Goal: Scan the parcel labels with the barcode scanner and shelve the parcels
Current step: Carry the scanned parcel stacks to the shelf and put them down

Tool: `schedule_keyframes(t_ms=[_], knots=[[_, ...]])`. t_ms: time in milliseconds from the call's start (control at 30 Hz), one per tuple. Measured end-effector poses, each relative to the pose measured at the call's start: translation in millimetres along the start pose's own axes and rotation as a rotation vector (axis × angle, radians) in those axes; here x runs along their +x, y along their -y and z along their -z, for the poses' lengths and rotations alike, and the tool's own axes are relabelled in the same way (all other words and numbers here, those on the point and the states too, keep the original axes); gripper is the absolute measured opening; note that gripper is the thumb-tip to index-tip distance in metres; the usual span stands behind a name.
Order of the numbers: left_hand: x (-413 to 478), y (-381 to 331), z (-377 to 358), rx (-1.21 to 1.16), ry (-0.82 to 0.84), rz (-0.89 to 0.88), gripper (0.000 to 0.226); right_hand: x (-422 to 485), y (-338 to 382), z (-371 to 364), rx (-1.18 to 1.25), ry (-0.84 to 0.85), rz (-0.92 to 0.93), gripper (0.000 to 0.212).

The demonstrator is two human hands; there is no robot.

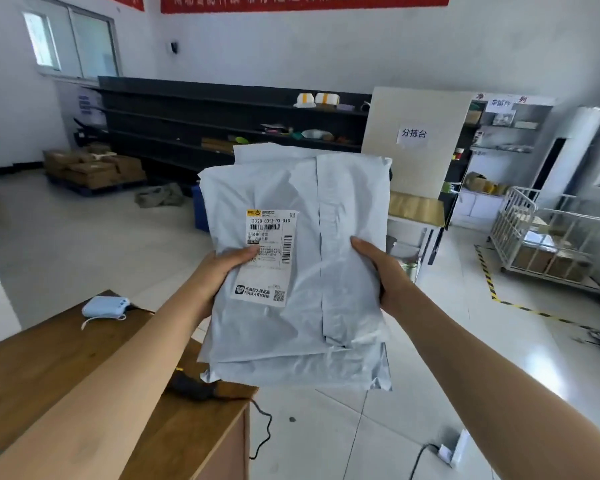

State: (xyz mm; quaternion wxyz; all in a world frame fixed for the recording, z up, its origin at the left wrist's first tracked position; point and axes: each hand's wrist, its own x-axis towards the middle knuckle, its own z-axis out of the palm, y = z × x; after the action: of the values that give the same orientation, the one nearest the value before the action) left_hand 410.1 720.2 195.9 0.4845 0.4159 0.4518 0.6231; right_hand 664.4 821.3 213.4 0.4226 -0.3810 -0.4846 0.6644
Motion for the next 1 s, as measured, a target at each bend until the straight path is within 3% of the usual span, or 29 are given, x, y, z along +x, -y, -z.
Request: schedule_keyframes(t_ms=[133,267,433,600,733,867,1000], knots=[[86.4,16.1,-10.6,-0.04,0.055,0.004,0.087,70.2,12.7,26.9,0.006,-0.011,0.008,0.033],[190.9,22.6,-15.1,-0.04,0.058,0.026,0.094,159.9,31.0,49.1,0.002,-0.037,0.024,0.05],[312.1,19.6,-28.2,-0.012,0.07,0.063,0.091,266.4,60.6,77.7,-0.005,-0.071,0.038,0.045],[418.3,29.6,-49.3,-0.013,0.069,0.064,0.092,371.1,81.9,117.0,-0.005,-0.064,0.033,0.059],[502.8,28.7,-56.6,0.019,-0.007,0.01,0.095,470.6,103.9,132.5,-0.017,-0.003,0.049,0.078],[576.0,20.4,-50.7,0.032,-0.153,-0.066,0.085,575.4,126.0,128.9,-0.023,0.138,0.051,0.073],[623.9,8.6,-37.6,0.045,-0.287,-0.156,0.091,666.9,150.9,101.2,-0.046,0.269,0.022,0.051]])
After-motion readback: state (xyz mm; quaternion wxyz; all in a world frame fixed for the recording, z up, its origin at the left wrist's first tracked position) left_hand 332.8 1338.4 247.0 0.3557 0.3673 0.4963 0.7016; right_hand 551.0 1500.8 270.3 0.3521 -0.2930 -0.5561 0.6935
